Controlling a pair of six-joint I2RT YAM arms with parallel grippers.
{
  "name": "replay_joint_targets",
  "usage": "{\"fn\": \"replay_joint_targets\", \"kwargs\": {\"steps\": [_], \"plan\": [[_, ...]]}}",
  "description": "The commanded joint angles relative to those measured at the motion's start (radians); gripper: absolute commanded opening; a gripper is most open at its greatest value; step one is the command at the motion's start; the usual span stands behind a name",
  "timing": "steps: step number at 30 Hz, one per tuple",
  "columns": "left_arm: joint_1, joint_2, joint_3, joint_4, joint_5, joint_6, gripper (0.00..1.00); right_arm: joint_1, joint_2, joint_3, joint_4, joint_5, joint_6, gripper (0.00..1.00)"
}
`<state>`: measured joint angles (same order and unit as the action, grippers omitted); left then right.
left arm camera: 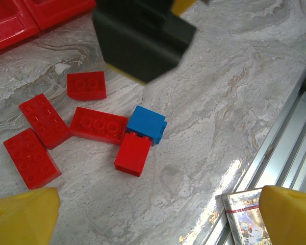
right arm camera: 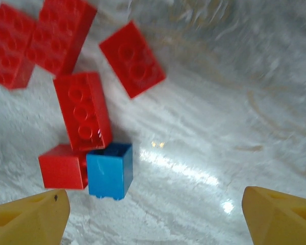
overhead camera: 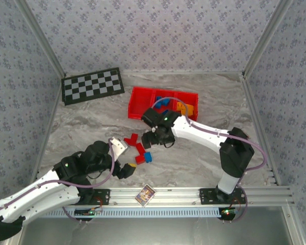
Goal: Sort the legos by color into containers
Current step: Move the lego to the bottom-center of the table.
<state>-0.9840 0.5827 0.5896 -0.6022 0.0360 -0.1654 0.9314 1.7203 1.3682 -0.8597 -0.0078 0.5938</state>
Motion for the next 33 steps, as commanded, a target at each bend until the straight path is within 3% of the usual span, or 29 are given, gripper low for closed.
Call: {"fn": "replay_joint_targets", "kwargs": {"steps": [1,23,33], "plan": [[-0.010,-0.005,0.012,0.001,0.008,0.003,1.00,0.034,-0.019,-0.022,0.001,-0.018,0.061,0.88],[-0.016,-0.009,0.011,-0.002,0.008,0.004,1.00,0.082,0.209,0.104,-0.039,-0.061,-0.047,0.76],[-0.018,-0.009,0.012,-0.002,0.005,0.004,1.00,0.079,0.259,0.107,-0.104,-0.010,-0.051,0.72]]}}
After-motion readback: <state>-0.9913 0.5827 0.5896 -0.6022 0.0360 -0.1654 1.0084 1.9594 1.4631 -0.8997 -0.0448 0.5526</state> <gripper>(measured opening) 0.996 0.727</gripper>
